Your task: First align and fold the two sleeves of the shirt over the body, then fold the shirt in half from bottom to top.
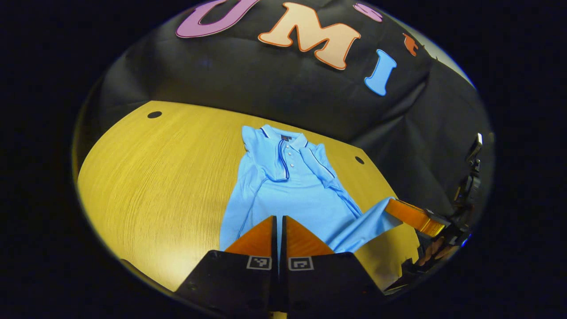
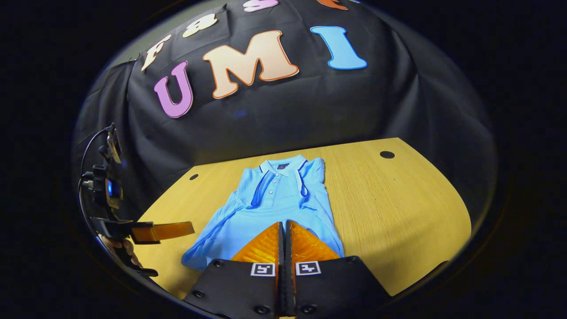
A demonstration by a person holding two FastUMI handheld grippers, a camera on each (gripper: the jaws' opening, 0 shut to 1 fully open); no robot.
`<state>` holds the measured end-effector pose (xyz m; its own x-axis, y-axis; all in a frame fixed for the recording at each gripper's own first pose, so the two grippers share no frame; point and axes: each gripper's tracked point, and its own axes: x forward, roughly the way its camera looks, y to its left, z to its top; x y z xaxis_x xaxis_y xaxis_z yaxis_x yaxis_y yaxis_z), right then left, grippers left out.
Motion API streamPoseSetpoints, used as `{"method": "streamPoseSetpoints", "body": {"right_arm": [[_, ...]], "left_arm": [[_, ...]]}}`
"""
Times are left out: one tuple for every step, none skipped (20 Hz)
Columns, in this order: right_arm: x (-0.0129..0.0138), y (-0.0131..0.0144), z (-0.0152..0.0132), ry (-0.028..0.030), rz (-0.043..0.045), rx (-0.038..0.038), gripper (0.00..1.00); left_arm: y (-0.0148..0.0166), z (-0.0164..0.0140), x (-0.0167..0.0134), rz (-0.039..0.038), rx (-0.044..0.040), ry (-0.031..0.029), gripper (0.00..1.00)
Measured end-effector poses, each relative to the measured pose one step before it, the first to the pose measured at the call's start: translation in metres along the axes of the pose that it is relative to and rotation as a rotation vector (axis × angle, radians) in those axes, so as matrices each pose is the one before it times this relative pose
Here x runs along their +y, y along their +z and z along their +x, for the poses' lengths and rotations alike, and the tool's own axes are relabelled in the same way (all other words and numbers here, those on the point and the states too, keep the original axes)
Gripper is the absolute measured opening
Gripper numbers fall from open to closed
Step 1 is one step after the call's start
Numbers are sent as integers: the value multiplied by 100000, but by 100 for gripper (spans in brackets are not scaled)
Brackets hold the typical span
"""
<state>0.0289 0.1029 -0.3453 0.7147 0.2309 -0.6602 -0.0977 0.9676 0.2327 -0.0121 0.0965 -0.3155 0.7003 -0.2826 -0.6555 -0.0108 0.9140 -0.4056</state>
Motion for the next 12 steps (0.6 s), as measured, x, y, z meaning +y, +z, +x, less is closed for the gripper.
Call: {"method": "streamPoseSetpoints", "body": {"right_arm": [[-92, -258, 56, -300, 163, 548, 3], [-227, -176, 9, -203, -86, 420, 2], [-93, -104, -268, -163, 218, 242, 3], [-45, -137, -172, 169, 198, 456, 2], [-69, -168, -127, -152, -28, 41, 0], [-145, -169, -111, 48, -156, 402, 3], [-39, -246, -124, -26, -144, 384, 0], [-44, -125, -197, 115, -220, 142, 0], [50, -228, -303, 217, -356, 197, 2], [63, -88, -170, 185, -406, 241, 3], [37, -73, -133, 202, -434, -10, 3], [93, -56, -146, 317, -289, -14, 2]], "left_arm": [[-1089, -697, -285, 1392, 1310, -389, 0], [-870, -337, -380, 1906, 2105, -980, 22], [-1265, -453, -381, 2604, 1716, -500, 44], [-961, -212, -164, 2506, 1292, 544, 66], [-853, 4, -423, 1999, 1644, -285, 74], [-720, 29, -584, 1003, 1038, -573, 92], [-304, 98, -566, 36, -82, -820, 93], [-245, 370, -267, -32, 252, -239, 95], [-271, 211, 103, -60, -13, 934, 95], [1, 282, 310, -316, -181, 1414, 95], [-216, 406, -9, -944, 681, 168, 95], [-106, 322, 6, -1003, 521, -117, 95]]}}
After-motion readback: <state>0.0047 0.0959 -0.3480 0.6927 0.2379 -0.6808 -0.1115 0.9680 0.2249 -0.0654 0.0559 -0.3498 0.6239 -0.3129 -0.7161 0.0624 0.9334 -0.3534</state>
